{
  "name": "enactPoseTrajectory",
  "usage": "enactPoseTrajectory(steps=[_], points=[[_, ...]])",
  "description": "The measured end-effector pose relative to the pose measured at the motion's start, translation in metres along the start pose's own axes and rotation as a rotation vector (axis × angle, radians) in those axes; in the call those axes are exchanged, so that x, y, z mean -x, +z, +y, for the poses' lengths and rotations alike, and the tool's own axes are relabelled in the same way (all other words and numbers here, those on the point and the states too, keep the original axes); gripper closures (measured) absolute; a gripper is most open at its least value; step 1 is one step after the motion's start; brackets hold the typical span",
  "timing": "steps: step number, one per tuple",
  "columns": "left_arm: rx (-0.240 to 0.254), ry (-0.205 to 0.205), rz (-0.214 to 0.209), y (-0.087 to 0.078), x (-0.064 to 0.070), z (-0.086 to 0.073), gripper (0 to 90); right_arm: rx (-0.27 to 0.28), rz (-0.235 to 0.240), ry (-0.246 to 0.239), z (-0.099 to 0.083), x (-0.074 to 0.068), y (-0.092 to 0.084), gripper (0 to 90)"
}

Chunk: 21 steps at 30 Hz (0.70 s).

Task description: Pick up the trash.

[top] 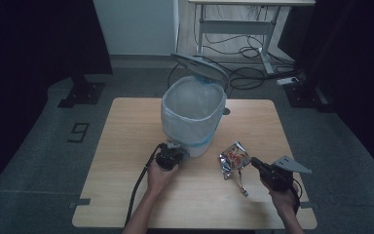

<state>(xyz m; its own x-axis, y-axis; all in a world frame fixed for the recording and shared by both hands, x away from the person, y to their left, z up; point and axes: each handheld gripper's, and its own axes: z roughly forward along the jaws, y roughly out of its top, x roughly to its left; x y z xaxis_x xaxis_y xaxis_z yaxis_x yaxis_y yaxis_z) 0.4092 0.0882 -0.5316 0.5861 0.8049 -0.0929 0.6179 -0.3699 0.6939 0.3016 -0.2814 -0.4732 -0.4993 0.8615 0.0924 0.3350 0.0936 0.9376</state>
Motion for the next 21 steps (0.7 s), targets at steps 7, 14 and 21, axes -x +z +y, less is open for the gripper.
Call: enactPoseTrajectory(steps=[7,14,21], points=[[0.002,-0.004,-0.001,0.000,0.000,0.000,90.0,0.034,0.000,-0.011,0.008,-0.003,-0.008,90.0],[0.003,-0.005,-0.002,0.000,0.000,0.000,90.0,0.054,0.006,-0.025,0.014,-0.006,-0.012,90.0],[0.002,-0.005,-0.004,0.000,-0.001,0.000,90.0,0.066,0.007,-0.038,0.019,-0.008,-0.015,90.0]])
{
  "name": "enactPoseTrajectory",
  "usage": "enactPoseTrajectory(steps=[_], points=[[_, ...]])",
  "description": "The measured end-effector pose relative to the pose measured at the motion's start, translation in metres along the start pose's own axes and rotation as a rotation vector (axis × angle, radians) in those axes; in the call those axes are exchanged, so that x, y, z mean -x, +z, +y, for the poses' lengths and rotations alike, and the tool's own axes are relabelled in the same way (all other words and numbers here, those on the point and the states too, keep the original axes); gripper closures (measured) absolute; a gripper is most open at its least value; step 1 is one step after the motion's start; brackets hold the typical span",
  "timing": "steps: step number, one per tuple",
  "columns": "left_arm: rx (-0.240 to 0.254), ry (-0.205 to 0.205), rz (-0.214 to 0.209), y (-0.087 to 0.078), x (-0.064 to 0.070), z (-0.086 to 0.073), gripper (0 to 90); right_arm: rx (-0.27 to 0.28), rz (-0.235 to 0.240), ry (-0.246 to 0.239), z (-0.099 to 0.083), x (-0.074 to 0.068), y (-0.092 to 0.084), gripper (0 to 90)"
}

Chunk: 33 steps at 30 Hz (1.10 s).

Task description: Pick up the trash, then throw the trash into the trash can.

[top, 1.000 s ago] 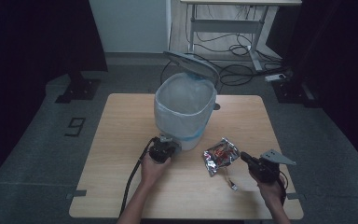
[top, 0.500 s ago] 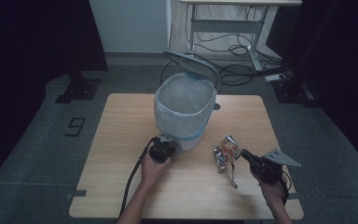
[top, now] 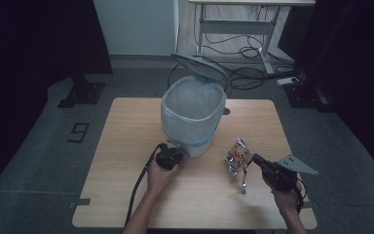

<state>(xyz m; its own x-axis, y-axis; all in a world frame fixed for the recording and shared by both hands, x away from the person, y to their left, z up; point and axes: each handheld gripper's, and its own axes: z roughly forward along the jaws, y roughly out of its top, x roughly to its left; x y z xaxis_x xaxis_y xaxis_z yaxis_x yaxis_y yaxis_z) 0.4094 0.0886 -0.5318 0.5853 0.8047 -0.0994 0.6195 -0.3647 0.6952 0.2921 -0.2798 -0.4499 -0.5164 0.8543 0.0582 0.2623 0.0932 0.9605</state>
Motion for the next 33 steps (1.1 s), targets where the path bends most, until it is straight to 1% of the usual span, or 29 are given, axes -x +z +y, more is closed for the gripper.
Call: enactPoseTrajectory(steps=[8,15,16,17,23,25,26,29,31,33], points=[[-0.002,0.001,-0.004,0.000,-0.001,0.000,90.0,0.026,0.004,-0.010,0.010,-0.005,-0.005,90.0],[-0.001,-0.002,-0.006,0.000,-0.001,0.000,90.0,0.043,0.008,-0.032,0.024,-0.010,-0.009,90.0],[-0.001,-0.002,-0.006,0.000,-0.001,0.000,90.0,0.049,0.009,-0.036,0.028,-0.011,-0.010,90.0],[-0.001,-0.003,-0.006,0.000,-0.001,0.000,90.0,0.049,0.009,-0.036,0.028,-0.011,-0.010,90.0],[-0.003,-0.002,-0.006,0.000,-0.001,0.000,90.0,0.075,0.015,-0.046,0.044,-0.015,-0.015,90.0],[-0.003,-0.004,-0.008,0.000,-0.001,0.000,90.0,0.090,0.017,-0.058,0.053,-0.017,-0.018,90.0],[-0.003,-0.004,-0.008,0.000,-0.001,0.000,90.0,0.090,0.017,-0.058,0.053,-0.017,-0.018,90.0],[-0.005,-0.004,-0.009,0.000,-0.001,0.001,90.0,0.100,0.021,-0.058,0.062,-0.017,-0.022,90.0],[-0.007,-0.006,-0.009,0.000,-0.001,0.001,90.0,0.111,0.021,-0.060,0.072,-0.017,-0.025,90.0],[-0.009,-0.008,-0.011,0.000,-0.001,0.001,90.0,0.116,0.022,-0.062,0.075,-0.018,-0.026,90.0]])
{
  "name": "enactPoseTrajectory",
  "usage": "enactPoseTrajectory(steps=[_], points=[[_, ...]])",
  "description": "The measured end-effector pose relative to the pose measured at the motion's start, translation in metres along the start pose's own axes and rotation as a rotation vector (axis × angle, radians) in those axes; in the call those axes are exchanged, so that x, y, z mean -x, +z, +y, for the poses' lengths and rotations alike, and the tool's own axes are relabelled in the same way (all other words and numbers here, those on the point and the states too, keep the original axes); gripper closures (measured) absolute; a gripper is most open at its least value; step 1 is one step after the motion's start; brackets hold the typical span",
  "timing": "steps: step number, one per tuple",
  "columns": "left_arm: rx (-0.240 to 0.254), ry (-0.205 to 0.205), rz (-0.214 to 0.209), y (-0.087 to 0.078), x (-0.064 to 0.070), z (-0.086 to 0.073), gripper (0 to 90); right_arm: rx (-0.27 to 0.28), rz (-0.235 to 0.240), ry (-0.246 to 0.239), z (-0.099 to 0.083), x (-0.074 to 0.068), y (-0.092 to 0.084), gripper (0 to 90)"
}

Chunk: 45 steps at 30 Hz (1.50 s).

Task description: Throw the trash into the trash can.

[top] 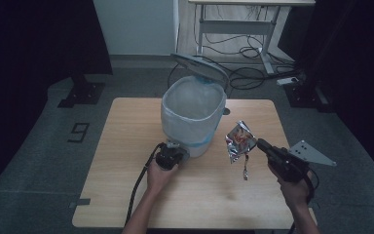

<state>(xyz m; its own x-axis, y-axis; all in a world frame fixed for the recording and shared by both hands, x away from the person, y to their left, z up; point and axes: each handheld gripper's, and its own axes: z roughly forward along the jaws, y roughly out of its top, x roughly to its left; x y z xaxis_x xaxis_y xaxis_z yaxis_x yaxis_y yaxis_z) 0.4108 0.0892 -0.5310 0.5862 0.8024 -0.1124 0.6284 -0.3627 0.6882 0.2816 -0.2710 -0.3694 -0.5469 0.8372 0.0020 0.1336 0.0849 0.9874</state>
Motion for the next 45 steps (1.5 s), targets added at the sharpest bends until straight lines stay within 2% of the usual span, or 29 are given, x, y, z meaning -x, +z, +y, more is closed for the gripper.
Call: enactPoseTrajectory(steps=[4,14,22,45], points=[[0.001,-0.003,0.000,0.000,0.000,0.000,90.0,0.025,-0.002,-0.019,0.017,-0.002,-0.004,90.0],[-0.005,0.000,0.002,0.000,0.000,0.001,90.0,0.042,0.000,-0.029,0.037,-0.002,-0.006,90.0],[-0.007,-0.003,0.001,0.000,0.000,0.001,90.0,0.068,-0.001,-0.057,0.061,-0.005,-0.009,90.0],[-0.010,-0.008,0.000,0.000,0.000,0.002,90.0,0.114,0.004,-0.076,0.091,-0.011,-0.009,90.0]])
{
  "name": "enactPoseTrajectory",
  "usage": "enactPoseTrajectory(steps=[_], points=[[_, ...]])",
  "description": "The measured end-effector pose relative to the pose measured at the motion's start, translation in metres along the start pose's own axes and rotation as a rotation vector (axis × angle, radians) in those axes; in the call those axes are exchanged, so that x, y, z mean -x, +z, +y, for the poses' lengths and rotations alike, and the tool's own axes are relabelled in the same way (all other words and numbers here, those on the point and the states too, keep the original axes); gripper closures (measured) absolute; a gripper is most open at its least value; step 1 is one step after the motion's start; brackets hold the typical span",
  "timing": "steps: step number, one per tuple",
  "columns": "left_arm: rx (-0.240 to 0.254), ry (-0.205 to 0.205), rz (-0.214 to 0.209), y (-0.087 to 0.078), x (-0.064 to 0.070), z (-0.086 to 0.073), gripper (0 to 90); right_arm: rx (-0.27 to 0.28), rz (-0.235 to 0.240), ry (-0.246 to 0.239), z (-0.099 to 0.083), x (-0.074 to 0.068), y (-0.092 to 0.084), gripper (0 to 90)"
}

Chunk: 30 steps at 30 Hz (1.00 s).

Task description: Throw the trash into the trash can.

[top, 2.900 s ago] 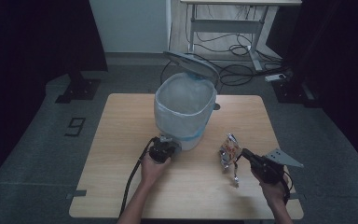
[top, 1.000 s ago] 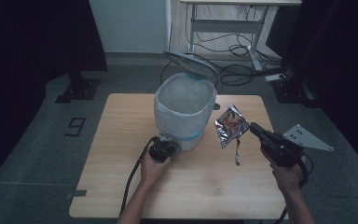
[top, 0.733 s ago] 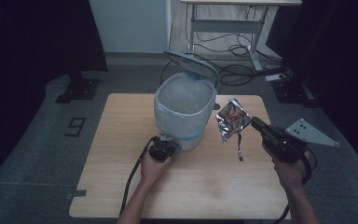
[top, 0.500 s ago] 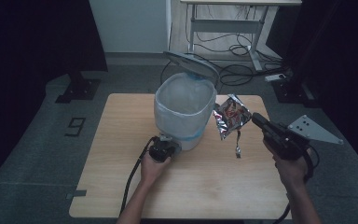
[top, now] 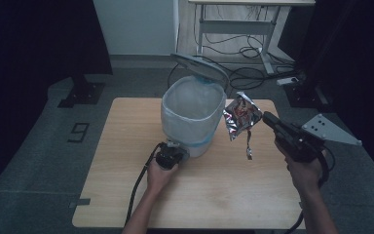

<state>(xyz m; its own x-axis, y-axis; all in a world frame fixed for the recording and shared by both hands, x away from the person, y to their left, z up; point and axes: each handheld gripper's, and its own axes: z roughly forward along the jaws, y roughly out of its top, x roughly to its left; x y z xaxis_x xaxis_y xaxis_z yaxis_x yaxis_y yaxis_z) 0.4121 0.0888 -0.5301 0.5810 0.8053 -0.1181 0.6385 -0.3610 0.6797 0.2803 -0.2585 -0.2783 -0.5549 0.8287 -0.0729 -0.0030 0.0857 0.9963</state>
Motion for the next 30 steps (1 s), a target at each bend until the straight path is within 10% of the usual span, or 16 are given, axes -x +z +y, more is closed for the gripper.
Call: enactPoseTrajectory(steps=[30], points=[[0.000,-0.008,-0.012,0.000,-0.001,0.000,90.0,0.018,0.031,-0.002,0.017,-0.009,0.030,90.0]])
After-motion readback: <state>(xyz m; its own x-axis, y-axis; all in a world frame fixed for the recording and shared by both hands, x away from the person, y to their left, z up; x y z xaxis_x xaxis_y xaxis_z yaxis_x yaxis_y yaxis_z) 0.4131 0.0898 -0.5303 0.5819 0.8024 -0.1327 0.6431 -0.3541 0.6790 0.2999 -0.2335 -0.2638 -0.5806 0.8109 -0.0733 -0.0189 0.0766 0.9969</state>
